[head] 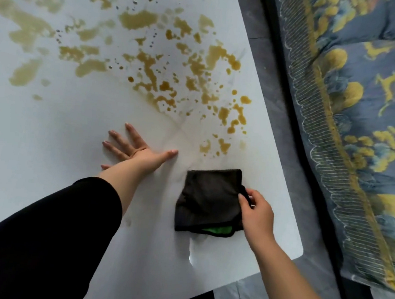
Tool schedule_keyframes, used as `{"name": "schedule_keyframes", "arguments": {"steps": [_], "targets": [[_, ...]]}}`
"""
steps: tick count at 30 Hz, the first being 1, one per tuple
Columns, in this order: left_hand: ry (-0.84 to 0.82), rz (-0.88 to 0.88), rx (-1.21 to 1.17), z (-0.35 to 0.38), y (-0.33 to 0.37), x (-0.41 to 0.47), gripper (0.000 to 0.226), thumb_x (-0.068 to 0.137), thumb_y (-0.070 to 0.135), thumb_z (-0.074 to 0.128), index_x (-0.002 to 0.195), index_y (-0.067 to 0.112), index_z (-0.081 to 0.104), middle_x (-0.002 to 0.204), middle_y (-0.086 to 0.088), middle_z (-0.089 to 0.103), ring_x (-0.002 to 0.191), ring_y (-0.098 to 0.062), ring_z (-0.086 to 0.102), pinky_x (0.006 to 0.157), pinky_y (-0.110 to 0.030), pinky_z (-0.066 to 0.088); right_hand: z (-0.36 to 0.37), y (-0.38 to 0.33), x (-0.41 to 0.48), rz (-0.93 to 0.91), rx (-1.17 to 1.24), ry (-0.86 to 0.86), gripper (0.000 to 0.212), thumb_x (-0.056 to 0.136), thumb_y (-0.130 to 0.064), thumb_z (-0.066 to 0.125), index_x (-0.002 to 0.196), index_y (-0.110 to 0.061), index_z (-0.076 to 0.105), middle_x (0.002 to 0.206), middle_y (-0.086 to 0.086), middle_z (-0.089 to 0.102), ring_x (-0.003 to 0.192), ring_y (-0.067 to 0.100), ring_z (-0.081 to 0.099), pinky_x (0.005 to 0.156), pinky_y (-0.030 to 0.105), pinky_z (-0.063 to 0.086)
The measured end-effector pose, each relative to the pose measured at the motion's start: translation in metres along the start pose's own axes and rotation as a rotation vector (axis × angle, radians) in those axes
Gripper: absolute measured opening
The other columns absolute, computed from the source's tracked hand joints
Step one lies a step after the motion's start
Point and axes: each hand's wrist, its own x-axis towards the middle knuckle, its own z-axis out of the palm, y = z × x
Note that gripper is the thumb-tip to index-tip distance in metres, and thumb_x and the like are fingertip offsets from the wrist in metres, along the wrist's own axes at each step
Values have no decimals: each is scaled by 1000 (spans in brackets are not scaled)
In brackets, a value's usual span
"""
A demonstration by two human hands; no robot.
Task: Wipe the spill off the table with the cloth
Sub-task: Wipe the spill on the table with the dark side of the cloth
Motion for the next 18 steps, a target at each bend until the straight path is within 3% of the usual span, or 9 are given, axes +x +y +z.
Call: {"name": "schedule_keyframes", "arguments": {"steps": [5,9,13,16,18], "targets": [[39,7,3,3,-1,-1,152,41,95,58,142,33,-37,149,-10,-46,135,-37,-42,105,-71,-15,-50,33,19,-51,-116,6,25,97,-15,53,118,-14,66,105,-6,68,98,12,61,79,19,44],[50,25,14,4,-2,-3,157,31,100,49,145,31,-33,152,-12,-41,137,-40,-38,107,-70,-14,-73,46,32,-74,-105,10,23,98,-18,51,117,-20,63,99,-15,64,100,12,61,72,4,40],[41,43,24,3,-3,-4,165,12,105,34,144,32,-35,152,-12,-41,137,-40,-39,107,-70,-14,-78,46,45,-52,-98,-134,44,96,-21,55,138,-33,47,103,-18,55,100,5,53,85,19,43],[45,31,37,4,-5,-1,166,8,107,31,141,35,-38,151,-10,-43,136,-39,-39,107,-70,-14,-71,43,60,15,-81,-168,35,90,-28,65,124,-27,59,115,-10,62,107,9,57,88,23,45],[46,27,41,4,-5,0,165,9,108,31,140,35,-39,151,-10,-43,136,-39,-40,107,-70,-14,-65,39,69,94,-18,-98,22,83,-38,72,101,-29,63,104,-7,66,98,12,62,83,28,49]]}}
